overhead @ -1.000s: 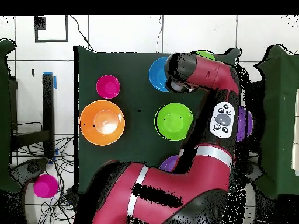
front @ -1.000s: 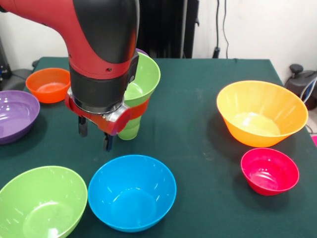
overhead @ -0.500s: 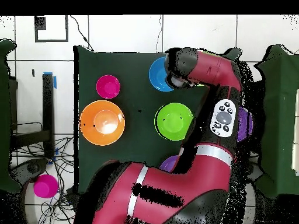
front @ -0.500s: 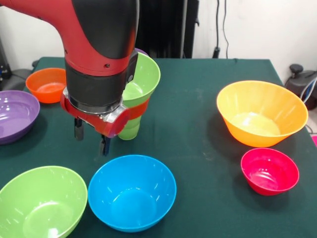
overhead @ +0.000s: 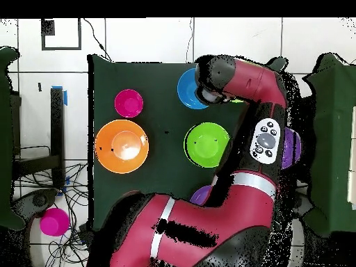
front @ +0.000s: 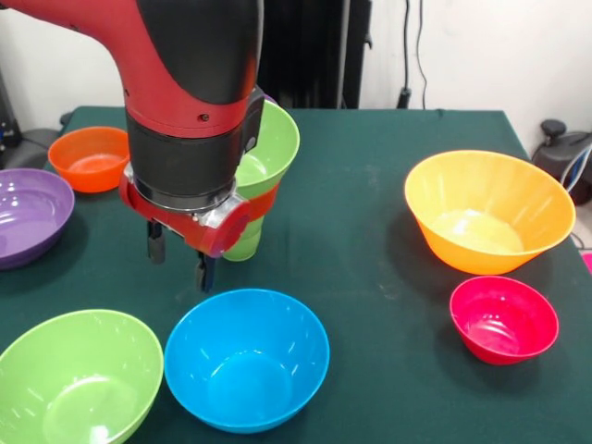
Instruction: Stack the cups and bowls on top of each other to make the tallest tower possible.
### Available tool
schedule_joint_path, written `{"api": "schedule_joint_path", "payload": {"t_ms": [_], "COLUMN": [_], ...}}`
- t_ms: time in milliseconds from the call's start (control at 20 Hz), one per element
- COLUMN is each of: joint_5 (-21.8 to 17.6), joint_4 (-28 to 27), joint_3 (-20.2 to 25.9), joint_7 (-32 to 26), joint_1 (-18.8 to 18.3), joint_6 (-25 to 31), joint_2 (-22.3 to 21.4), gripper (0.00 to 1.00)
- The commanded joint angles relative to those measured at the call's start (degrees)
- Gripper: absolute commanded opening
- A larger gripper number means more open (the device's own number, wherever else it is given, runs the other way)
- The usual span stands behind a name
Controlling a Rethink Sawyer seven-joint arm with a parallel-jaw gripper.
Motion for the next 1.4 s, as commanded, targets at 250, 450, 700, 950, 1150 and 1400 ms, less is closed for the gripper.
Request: {"api": "schedule_joint_path", "payload": {"t_ms": [250,450,700,950,1150,1400], "joint_5": [1.5,1.6,1.7,1.7,0.5,0.6], "joint_4": [4.6,2.0,-0.7,-4.7,-6.3,-7.6], "joint_3": [5.7,5.7,6.0,7.0,4.1,3.9], "joint_7": [8.1,6.9,5.9,4.4,6.0,6.2], "joint_1": [2.6,2.4,1.9,1.1,1.6,1.3], "joint_6": [-5.3,-4.6,-4.6,-5.4,-3.3,-3.9], "joint_2": [1.1,2.4,4.1,7.5,8.9,10.8], "gripper": [1.00,1.00,1.00,1.00,1.00,1.00]}}
